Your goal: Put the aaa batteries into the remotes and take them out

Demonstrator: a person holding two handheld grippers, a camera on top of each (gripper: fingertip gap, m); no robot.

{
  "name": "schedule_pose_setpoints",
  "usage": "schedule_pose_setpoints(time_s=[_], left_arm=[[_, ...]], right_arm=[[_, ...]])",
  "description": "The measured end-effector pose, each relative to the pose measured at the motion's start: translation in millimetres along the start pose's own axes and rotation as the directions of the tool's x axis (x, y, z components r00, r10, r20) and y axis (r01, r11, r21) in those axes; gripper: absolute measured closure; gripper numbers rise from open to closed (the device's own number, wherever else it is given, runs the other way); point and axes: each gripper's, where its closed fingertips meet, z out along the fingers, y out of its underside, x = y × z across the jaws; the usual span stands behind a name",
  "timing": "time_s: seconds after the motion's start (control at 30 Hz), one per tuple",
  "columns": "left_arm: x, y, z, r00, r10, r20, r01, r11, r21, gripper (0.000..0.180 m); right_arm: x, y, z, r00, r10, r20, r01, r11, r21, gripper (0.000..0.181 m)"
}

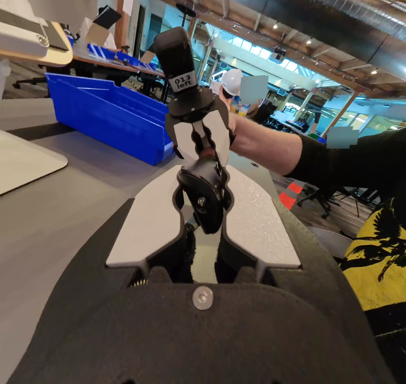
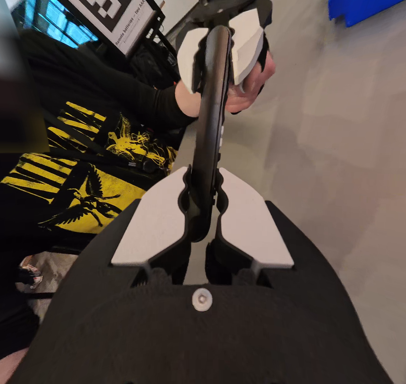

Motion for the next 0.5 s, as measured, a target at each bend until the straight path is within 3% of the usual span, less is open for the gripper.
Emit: schedule_pose_setpoints(time_s=[0.07,0.13,0.2,0.3,0.37,0.5], left_arm=[[-3,3,-1,1.000,-0.024,0.020,0.025,1.000,-0.016,0.150],[-10,1,-5,0.997,-0.042,0.069,0.041,0.999,0.011,0.155],[-24,2,-12,0.989,-0.097,0.115,0.092,0.994,0.050,0.155],[-40,-3,-31,0.969,-0.201,0.143,0.180,0.973,0.144,0.155],[-51,-1,-40,0.955,-0.239,0.177,0.210,0.963,0.171,0.156],[-61,2,-48,0.928,-0.326,0.179,0.283,0.932,0.227,0.156]], right_arm=[[4,1,1,1.000,-0.009,-0.008,0.009,1.000,-0.012,0.160],[16,-9,-3,0.993,-0.021,-0.115,0.025,0.999,0.026,0.157],[22,-17,-16,0.963,-0.042,-0.266,0.049,0.999,0.021,0.134],[18,2,-36,0.839,-0.158,-0.521,0.102,0.986,-0.135,0.137],[13,37,-33,0.786,-0.210,-0.582,0.040,0.956,-0.290,0.137],[29,97,-19,0.679,-0.232,-0.697,-0.094,0.913,-0.396,0.138]])
